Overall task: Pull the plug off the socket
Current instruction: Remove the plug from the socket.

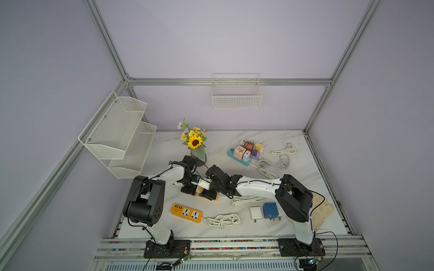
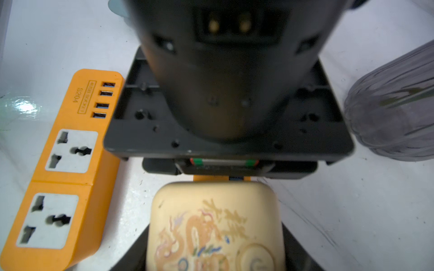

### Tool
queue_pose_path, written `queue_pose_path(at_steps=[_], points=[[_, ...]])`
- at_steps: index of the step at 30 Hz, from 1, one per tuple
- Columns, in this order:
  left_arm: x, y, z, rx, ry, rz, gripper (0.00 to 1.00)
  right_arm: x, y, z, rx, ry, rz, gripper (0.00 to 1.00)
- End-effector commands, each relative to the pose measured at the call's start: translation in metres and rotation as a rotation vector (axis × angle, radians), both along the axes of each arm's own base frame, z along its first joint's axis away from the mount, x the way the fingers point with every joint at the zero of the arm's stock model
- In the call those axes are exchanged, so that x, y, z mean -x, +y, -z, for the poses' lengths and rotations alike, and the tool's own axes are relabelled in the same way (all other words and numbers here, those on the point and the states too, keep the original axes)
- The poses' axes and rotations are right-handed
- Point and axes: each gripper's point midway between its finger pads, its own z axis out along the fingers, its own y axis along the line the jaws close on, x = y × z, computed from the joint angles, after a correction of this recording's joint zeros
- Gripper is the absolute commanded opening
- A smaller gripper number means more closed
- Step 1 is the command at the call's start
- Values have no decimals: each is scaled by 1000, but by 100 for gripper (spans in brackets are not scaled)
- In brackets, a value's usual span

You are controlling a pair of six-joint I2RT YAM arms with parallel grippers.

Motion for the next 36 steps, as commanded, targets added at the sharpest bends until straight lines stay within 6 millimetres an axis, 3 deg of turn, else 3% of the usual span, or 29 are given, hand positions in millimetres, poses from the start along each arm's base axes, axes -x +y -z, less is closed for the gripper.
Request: queue_pose_path(at_steps=[1,10,26,30,36], points=[[13,35,25,-176,69,-10,0,-12,16,-104,-216,-192,-18,28],[13,36,26,-194,83,-12,0,4,30,-121,-285,31,-69,27],[6,37,25,-207,59,-3,0,-10,21,-117,-318,154,-17,26],[5,37,25,-206,52,0,0,-13,19,-121,-305,105,-10,25],[9,37,27,-213,84,2,0,-7,10,-133,-293,-150,-33,25]])
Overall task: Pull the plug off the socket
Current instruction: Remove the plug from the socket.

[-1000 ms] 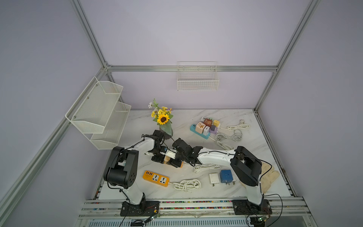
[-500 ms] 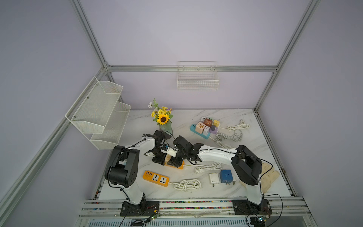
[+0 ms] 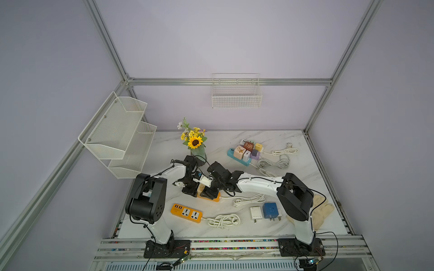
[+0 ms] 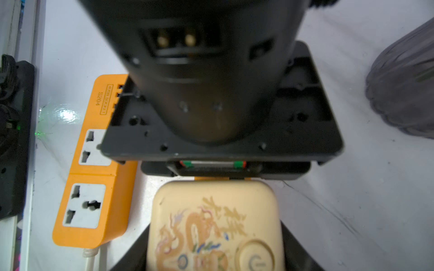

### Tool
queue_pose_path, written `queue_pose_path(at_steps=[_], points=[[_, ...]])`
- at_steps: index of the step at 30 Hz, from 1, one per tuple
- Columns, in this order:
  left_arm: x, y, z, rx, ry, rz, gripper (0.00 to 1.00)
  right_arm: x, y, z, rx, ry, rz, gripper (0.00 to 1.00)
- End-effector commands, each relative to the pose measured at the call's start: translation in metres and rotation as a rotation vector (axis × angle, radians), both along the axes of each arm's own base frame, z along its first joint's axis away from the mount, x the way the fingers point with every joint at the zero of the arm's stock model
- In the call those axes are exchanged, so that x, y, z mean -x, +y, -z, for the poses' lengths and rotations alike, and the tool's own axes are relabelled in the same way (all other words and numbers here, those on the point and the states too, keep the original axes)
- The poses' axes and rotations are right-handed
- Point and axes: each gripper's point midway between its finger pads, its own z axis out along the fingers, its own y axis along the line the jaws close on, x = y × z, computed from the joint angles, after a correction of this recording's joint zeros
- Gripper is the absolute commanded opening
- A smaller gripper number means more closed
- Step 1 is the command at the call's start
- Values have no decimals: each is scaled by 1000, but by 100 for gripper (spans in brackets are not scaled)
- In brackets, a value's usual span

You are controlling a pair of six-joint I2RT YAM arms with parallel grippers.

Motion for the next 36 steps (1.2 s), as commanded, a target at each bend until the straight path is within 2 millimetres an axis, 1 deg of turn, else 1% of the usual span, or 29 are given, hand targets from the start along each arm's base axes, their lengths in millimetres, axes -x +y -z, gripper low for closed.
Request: queue_pose_path(at_steps=[1,5,8,12,15,16,18,20,22,25,28,30,33,34,36], points=[[2,46,26,-239,29,-4,0,-10,17,-128,-267,-321,-36,25],[6,48,27,-251,48,-10,0,-5,17,-121,-217,-396,-60,24],[8,50,27,-259,54,-11,0,-3,19,-121,-226,-374,-55,24],[7,51,26,-267,51,-12,0,5,26,-134,-308,-187,-67,24],[6,52,24,-272,43,-11,0,6,25,-144,-376,-42,-61,24],[6,52,24,-274,40,-8,0,5,25,-146,-394,19,-63,24],[5,52,23,-279,35,-1,0,6,24,-143,-396,78,-66,24],[4,52,22,-279,32,1,0,3,21,-137,-369,63,-48,23],[2,51,22,-278,29,6,0,2,20,-128,-317,5,-42,22],[2,51,21,-284,26,11,0,3,20,-115,-198,-179,-40,24],[2,51,21,-289,30,17,0,-3,20,-111,-119,-350,-22,24],[3,51,22,-291,31,18,0,-3,21,-111,-85,-426,-31,23],[3,51,22,-290,31,20,0,-1,24,-113,-82,-426,-54,24],[2,51,21,-292,27,19,0,1,26,-112,-82,-402,-68,24],[1,50,20,-295,21,24,0,8,32,-118,-117,-297,-93,24]])
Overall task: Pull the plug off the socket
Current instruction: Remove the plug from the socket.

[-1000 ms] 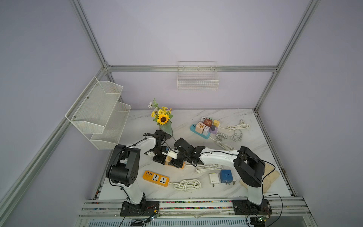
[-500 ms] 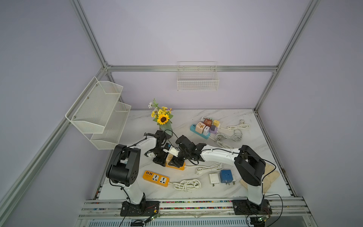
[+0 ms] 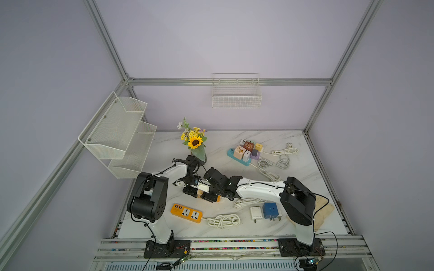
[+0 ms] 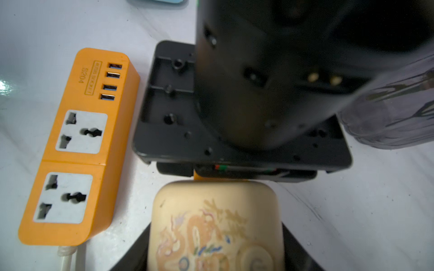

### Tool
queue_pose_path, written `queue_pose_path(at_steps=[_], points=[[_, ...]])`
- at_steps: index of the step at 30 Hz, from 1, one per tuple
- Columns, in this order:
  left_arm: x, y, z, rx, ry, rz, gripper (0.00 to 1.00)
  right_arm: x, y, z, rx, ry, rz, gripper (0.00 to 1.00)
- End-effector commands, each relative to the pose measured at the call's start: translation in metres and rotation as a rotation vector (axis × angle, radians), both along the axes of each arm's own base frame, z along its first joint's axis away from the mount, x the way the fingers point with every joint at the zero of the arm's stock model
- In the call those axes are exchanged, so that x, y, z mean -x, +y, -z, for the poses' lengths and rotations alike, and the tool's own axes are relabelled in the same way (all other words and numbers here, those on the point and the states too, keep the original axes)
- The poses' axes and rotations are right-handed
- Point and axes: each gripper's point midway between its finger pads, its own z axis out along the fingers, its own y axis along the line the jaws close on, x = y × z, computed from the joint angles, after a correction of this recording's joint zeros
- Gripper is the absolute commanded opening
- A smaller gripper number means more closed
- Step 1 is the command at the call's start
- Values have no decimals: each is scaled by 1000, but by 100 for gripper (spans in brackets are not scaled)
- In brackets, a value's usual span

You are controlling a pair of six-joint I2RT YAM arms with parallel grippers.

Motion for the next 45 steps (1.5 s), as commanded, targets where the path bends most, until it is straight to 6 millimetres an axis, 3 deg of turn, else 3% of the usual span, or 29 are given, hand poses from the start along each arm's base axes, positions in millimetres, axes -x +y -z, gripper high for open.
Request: queue_pose_path(at_steps=[1,5,11,15,21,25,30,35,39,45], points=[[-5,53,20,-281,-18,32,0,-4,32,-116,-255,-63,-88,24],[-8,53,18,-286,-34,37,0,-3,34,-127,-349,182,-70,23],[-14,50,17,-283,-60,43,0,-3,30,-111,-343,367,-32,23],[-15,49,17,-285,-65,49,0,-13,27,-107,-305,286,5,22],[-15,48,18,-282,-61,57,0,-20,26,-107,-179,-97,-10,22],[-16,48,18,-283,-55,62,0,-15,27,-104,-131,-215,-57,23],[-18,47,17,-286,-61,66,0,-7,34,-103,-150,-136,-80,23],[-19,49,14,-297,-75,71,0,-7,32,-130,-332,159,-44,23],[-20,48,14,-294,-78,72,0,-2,32,-127,-358,335,-55,23],[-23,47,13,-296,-88,79,0,-13,28,-115,-307,272,-3,21]])
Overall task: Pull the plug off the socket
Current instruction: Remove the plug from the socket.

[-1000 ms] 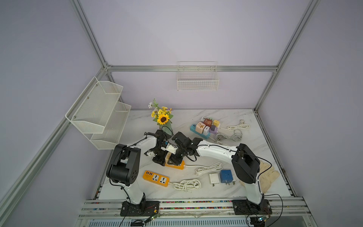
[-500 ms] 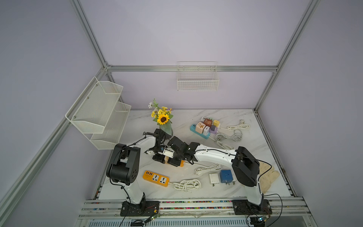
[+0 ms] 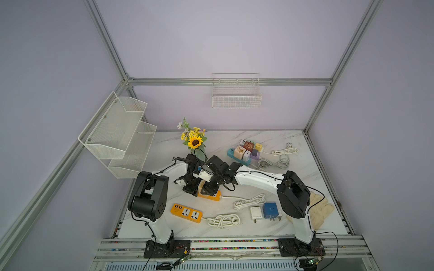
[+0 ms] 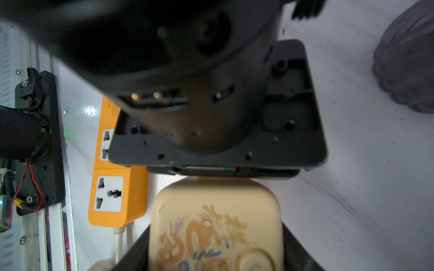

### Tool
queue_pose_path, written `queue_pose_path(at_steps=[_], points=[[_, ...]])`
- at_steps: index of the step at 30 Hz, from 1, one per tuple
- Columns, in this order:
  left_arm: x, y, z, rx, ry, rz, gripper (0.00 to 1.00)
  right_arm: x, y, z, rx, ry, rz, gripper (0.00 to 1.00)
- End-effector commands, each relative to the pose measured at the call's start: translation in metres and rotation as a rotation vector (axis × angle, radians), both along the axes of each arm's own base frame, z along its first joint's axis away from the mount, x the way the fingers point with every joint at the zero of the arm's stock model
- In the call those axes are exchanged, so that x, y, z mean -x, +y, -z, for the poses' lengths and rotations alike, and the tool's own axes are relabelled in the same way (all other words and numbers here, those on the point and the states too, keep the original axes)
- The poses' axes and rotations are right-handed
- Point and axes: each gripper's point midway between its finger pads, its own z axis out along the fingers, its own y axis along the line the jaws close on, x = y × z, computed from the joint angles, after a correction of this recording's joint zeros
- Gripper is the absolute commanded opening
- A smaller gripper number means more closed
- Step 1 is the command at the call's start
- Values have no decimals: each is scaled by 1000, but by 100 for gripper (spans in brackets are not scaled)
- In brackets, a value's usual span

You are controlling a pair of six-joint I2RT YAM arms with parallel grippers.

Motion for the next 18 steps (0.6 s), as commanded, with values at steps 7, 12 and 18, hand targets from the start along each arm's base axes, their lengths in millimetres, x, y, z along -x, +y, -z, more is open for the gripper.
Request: queue_pose_path(at_steps=[7,12,18], points=[[-17,50,18,-302,-73,26,0,3,26,-97,-120,-471,-78,23],[-17,50,18,-305,-63,30,0,3,26,-100,-101,-597,-85,23],[-18,50,17,-307,-67,34,0,18,38,-112,-221,-336,-106,24]])
